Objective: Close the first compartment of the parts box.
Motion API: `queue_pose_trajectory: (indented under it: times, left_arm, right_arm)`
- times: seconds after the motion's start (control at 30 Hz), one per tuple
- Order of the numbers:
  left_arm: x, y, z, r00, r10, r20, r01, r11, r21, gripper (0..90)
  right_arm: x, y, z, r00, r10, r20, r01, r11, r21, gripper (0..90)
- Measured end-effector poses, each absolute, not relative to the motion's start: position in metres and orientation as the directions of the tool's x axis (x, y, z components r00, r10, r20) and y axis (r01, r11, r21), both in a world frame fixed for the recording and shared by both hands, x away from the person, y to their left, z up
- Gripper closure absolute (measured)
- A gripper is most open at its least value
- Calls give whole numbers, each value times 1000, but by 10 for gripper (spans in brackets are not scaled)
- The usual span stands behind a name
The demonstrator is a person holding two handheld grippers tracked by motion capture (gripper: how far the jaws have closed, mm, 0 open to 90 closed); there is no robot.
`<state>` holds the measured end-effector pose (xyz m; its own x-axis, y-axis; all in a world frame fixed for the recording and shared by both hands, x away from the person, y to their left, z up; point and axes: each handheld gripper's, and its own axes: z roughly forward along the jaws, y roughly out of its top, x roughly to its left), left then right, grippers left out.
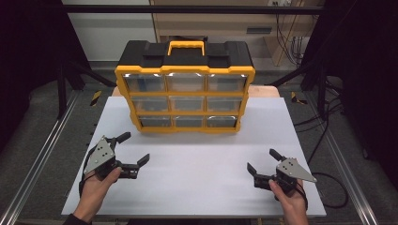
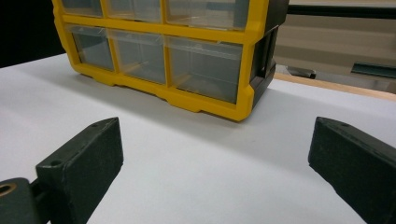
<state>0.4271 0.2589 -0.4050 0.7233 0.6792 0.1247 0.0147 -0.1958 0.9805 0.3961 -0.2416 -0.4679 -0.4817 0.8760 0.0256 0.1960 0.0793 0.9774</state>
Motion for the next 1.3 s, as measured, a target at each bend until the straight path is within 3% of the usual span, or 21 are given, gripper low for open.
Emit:
queue_pose_trajectory:
  times: [1.3]
  left_arm:
    - [413, 289, -445, 692, 718, 81, 49, -158, 986, 21]
  right_arm:
    - [396, -241, -468, -484, 875, 24, 194, 81, 978, 35]
